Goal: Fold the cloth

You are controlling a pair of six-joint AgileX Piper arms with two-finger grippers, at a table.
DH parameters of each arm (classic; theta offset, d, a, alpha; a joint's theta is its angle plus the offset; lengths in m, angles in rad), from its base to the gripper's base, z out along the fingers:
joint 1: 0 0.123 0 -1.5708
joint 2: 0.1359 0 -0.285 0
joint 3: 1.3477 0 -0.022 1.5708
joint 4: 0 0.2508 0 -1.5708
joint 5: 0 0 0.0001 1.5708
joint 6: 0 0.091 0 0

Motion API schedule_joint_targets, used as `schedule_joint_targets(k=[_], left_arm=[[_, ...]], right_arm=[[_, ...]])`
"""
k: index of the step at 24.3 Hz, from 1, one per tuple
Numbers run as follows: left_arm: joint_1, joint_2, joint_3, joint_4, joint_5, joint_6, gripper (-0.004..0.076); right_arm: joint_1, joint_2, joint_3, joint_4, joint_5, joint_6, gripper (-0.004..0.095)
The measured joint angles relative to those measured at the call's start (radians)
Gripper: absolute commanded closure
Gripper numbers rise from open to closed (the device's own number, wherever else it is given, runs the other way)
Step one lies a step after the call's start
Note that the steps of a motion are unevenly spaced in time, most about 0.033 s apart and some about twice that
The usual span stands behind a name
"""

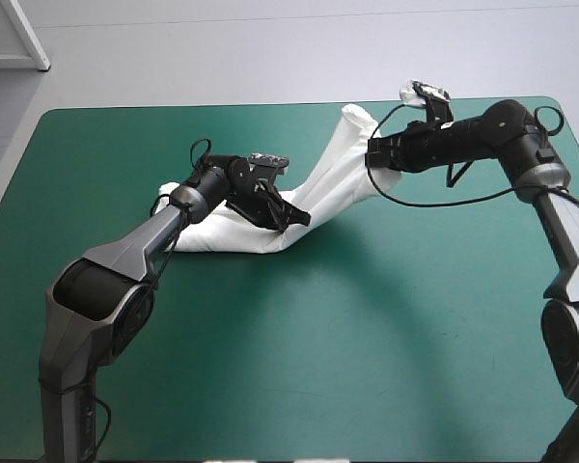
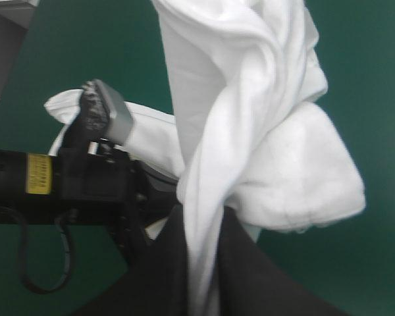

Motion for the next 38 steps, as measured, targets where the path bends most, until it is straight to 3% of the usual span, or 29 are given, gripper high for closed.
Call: schedule_joint_targets(k=[6, 11, 16, 19, 21, 24, 29, 38], left_arm=[[-0.008, 0.002, 0.0, -0.021, 0.006, 0.0, 0.0732], [-0.008, -0.011, 0.001, -0.005, 0.025, -0.001, 0.0732], [-0.008, -0.126, 0.006, 0.07, 0.061, -0.001, 0.0732], [-0.005, -0.309, 0.006, 0.224, 0.17, -0.029, 0.0732], [-0.004, -0.387, 0.029, 0.371, 0.297, -0.079, 0.0732], [0.001, -0.558, 0.199, 0.521, 0.339, -0.14, 0.0732], [0.001, -0.844, 0.462, 0.562, 0.35, -0.239, 0.0732], [0.001, -1.268, 0.836, 0.517, 0.359, -0.344, 0.0732]], right_arm=[[0.079, 0.003, -0.106, 0.007, 0.023, 0.019, 0.0926], [0.082, 0.005, -0.111, 0.004, 0.023, 0.024, 0.0926], [0.082, 0.005, -0.117, 0.009, 0.013, 0.027, 0.0926], [0.084, 0.005, -0.117, 0.02, 0.012, 0.027, 0.0924], [0.102, 0.005, -0.117, 0.021, -0.01, 0.027, 0.0924], [0.17, 0.014, -0.126, 0.025, -0.078, 0.027, 0.0924], [0.264, 0.13, -0.25, 0.029, -0.092, 0.027, 0.0924], [0.469, 0.538, -0.686, 0.039, -0.092, 0.081, 0.0923]])
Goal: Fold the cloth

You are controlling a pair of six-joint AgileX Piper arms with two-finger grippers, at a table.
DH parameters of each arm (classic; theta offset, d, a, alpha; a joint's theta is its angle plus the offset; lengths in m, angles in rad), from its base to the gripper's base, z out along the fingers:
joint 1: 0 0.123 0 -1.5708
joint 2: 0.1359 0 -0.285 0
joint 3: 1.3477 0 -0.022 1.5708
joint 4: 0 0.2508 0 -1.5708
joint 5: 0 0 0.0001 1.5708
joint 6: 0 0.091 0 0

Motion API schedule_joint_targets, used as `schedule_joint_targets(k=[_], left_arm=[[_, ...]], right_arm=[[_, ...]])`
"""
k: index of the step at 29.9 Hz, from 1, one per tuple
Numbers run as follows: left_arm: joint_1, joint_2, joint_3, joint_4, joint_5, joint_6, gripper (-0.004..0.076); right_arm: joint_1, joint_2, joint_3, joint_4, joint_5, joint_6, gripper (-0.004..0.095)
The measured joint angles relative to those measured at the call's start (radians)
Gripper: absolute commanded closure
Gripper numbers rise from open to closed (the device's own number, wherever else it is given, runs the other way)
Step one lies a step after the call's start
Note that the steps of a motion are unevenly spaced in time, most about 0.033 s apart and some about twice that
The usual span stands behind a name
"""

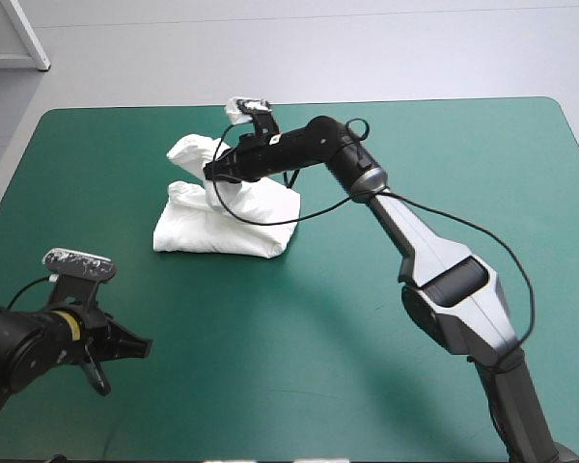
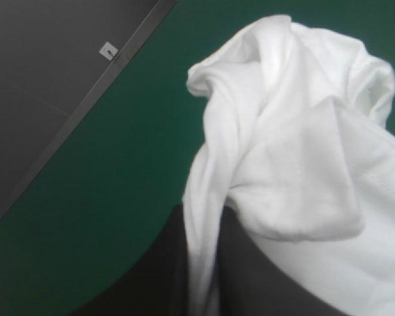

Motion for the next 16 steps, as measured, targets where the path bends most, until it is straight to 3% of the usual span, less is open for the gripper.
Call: schedule_joint_targets(k=[3, 6, 10, 12, 16], left_arm=[[0.0, -0.077, 0.062, -0.002, 0.003, -0.013, 0.0732], [0.0, -0.131, 0.096, -0.003, 0.006, -0.015, 0.0732], [0.0, -0.17, 0.109, -0.003, 0.007, -0.02, 0.0732], [0.0, -0.176, 0.109, -0.003, 0.007, -0.02, 0.0732], [0.0, -0.176, 0.11, -0.003, 0.007, -0.034, 0.0732]], right_arm=[[0.028, 0.093, -0.096, 0.006, 0.0, 0.003, 0.0874], [0.039, 0.157, -0.146, 0.02, 0.007, 0.0, 0.0707], [0.037, 0.172, -0.165, 0.02, 0.055, -0.003, 0.0311], [0.029, 0.161, -0.168, 0.016, 0.094, -0.006, 0.018], [0.003, 0.118, -0.171, -0.031, 0.189, 0.035, 0.0175]])
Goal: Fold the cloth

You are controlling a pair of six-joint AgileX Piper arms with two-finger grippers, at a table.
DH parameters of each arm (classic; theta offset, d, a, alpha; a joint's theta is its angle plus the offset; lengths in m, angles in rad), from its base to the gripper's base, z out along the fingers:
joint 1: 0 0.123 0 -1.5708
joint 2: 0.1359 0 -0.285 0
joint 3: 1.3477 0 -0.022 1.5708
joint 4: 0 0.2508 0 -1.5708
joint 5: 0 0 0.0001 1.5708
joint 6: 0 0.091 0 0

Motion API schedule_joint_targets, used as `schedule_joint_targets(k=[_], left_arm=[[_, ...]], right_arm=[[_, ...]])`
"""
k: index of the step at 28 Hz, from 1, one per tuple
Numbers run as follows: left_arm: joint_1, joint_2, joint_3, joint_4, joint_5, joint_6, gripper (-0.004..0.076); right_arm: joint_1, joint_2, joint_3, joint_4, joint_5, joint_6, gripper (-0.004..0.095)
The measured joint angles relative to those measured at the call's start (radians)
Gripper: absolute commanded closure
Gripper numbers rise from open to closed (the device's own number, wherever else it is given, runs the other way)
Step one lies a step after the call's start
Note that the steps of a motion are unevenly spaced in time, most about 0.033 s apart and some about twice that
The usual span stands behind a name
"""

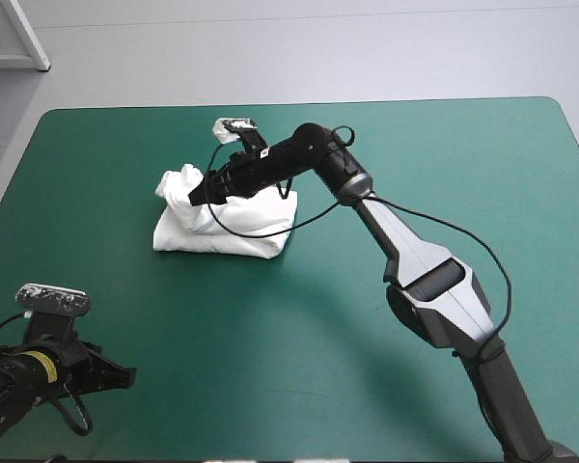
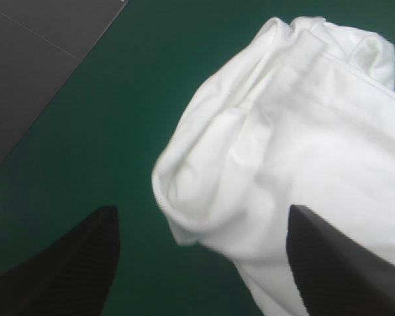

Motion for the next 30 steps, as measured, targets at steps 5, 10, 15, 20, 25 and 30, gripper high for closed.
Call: schedule_joint_targets(k=[5, 10, 15, 20, 25, 30], left_arm=[[0.0, 0.0, 0.0, -0.028, 0.0, -0.014, 0.0732], [0.0, 0.0, 0.0, -0.039, 0.0, -0.016, 0.0732], [0.0, 0.0, 0.0, -0.039, 0.0, -0.016, 0.0732], [0.0, 0.0, 0.0, -0.038, 0.0, -0.016, 0.0732], [0.0, 0.0, 0.0, -0.069, 0.0, -0.016, 0.0732], [0.0, 0.0, 0.0, -0.109, -0.001, -0.013, 0.0732]], right_arm=[[-0.049, -0.083, -0.001, -0.146, 0.139, 0.105, 0.0219], [-0.076, -0.211, 0.093, -0.355, 0.156, 0.182, 0.0239], [-0.075, -0.388, 0.381, -0.446, 0.157, 0.195, 0.0239], [-0.075, -0.432, 0.628, -0.433, 0.093, 0.194, 0.0239], [-0.075, -0.383, 0.691, -0.342, -0.078, 0.159, 0.0241], [-0.075, -0.279, 0.691, -0.287, -0.191, 0.15, 0.0417]])
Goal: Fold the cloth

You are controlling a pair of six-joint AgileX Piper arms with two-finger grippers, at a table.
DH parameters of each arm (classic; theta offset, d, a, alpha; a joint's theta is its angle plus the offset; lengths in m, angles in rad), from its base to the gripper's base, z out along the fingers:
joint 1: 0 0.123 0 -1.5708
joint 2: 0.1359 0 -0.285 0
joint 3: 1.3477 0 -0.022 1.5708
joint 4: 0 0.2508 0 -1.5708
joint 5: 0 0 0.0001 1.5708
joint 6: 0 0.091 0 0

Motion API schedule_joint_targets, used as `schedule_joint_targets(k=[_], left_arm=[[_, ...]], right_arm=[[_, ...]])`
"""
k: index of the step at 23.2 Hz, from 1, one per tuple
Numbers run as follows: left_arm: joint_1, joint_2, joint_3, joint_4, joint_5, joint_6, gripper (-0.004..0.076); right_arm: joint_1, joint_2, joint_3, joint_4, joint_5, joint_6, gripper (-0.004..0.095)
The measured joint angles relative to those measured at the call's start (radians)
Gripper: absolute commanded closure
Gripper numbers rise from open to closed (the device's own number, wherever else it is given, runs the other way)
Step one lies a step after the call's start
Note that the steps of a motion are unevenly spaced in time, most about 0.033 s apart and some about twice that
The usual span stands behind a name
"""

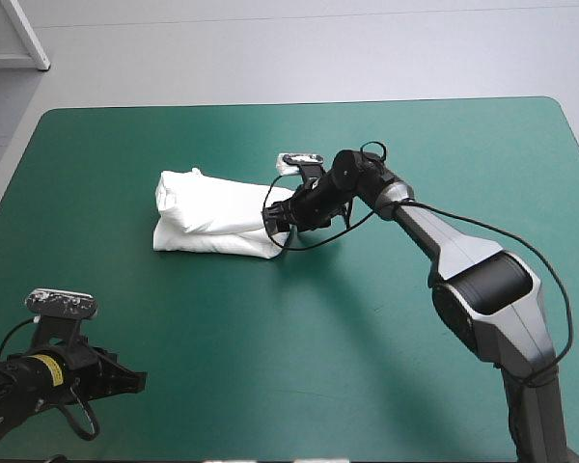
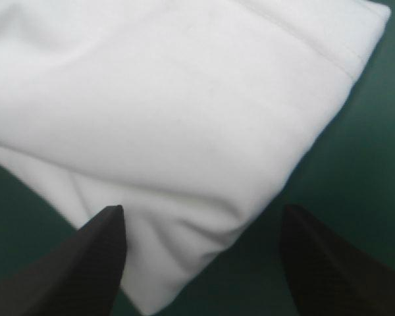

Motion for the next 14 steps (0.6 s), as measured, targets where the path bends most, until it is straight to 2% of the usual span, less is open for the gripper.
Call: schedule_joint_targets(k=[5, 6, 8, 11, 14], left_arm=[[0.0, 0.0, 0.0, -0.006, 0.0, 0.001, 0.0732], [0.0, 0.0, 0.0, -0.006, 0.0, 0.001, 0.0732], [0.0, 0.0, 0.0, -0.007, 0.0, 0.003, 0.0732], [0.0, 0.0, 0.0, -0.007, 0.0, 0.011, 0.0732], [0.0, 0.0, 0.0, -0.007, 0.0, 0.016, 0.0732]], right_arm=[[0.0, 0.034, -0.004, 0.031, -0.054, -0.02, 0.0683], [0.0, 0.037, -0.004, 0.038, -0.06, -0.032, 0.0787], [0.0, 0.045, -0.006, 0.053, -0.067, -0.072, 0.0922], [0.0, 0.057, -0.07, 0.049, -0.005, -0.093, 0.0927], [0.0, 0.056, -0.171, -0.005, 0.072, -0.083, 0.0927]])
